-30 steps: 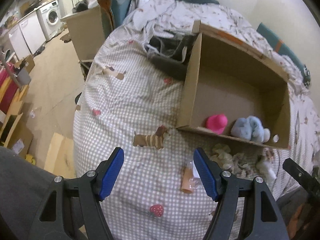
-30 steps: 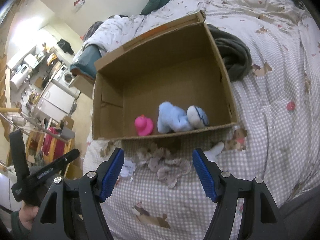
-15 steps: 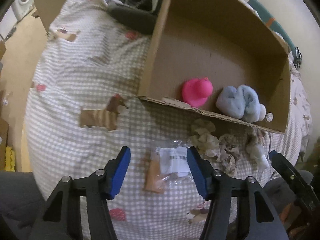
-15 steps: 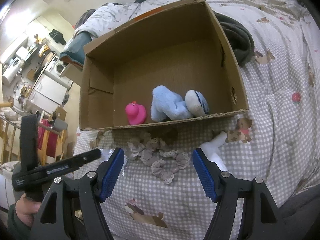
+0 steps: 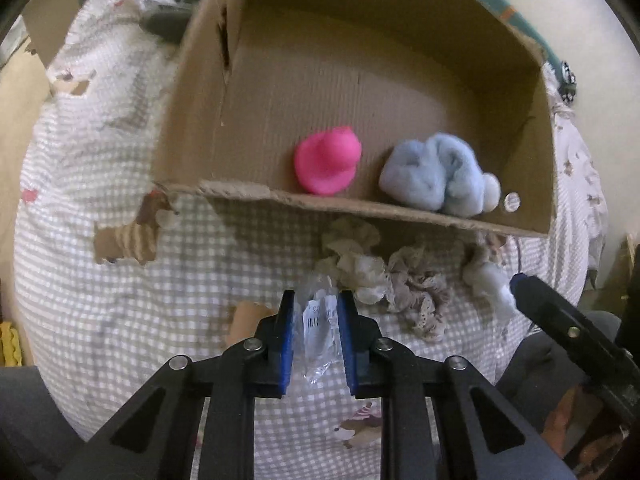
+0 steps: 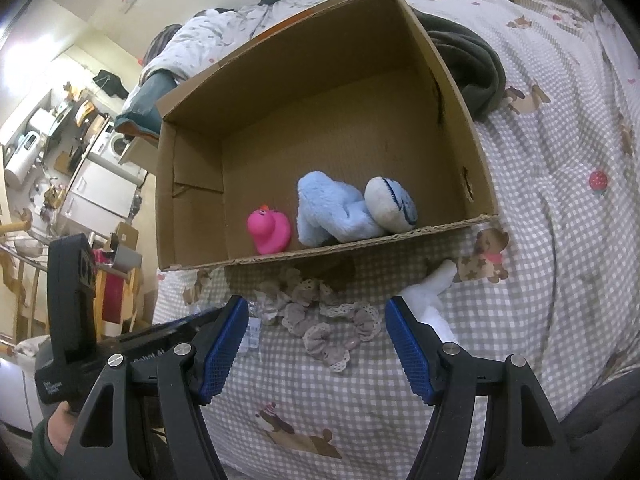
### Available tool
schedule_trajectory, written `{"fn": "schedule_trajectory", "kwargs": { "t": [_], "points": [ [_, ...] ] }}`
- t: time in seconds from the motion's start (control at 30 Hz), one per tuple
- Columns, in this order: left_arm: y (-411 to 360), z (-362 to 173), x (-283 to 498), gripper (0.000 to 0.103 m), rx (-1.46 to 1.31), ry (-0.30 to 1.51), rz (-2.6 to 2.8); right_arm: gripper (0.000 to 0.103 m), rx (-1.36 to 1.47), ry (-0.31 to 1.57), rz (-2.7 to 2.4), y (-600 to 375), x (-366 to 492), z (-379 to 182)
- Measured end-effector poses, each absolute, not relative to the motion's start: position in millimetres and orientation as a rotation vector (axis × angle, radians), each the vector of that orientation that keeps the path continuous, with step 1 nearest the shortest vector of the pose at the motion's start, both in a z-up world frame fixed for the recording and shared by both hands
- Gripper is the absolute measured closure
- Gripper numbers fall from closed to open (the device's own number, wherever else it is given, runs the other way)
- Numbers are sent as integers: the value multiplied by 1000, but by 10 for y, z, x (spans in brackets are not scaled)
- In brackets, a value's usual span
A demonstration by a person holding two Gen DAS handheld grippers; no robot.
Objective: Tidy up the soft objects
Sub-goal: 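Grasp the clear labeled plastic bag with the left gripper, then grasp the white lace scrunchie with the right gripper while the left gripper holds the bag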
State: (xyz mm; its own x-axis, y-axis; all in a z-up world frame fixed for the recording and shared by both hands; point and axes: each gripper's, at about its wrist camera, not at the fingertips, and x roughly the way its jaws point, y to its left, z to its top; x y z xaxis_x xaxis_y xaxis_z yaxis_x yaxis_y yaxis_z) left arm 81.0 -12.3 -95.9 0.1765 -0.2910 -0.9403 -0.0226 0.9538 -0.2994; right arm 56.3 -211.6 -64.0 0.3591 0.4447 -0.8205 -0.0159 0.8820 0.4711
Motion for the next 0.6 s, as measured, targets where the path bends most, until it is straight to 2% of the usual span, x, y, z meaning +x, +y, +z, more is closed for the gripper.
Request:
{"fn": "schedule_trajectory", "kwargs": {
  "t": [0.2, 0.23, 0.27, 0.6],
  "points": [
    [-379, -1173, 840, 85, -191, 1444, -201, 28, 423, 1177, 298, -2123, 556, -659],
    [-400, -1155, 830, 91, -174, 1431, -193, 28, 422, 1178, 295, -2127, 557, -662],
    [-419, -1151, 811, 91, -170, 1424, -193, 28, 422, 1179, 293, -2134, 555, -665],
    [-267, -579, 514, 90, -125, 1294, -116, 28, 412, 1200, 301, -2080, 559, -709]
  ]
}}
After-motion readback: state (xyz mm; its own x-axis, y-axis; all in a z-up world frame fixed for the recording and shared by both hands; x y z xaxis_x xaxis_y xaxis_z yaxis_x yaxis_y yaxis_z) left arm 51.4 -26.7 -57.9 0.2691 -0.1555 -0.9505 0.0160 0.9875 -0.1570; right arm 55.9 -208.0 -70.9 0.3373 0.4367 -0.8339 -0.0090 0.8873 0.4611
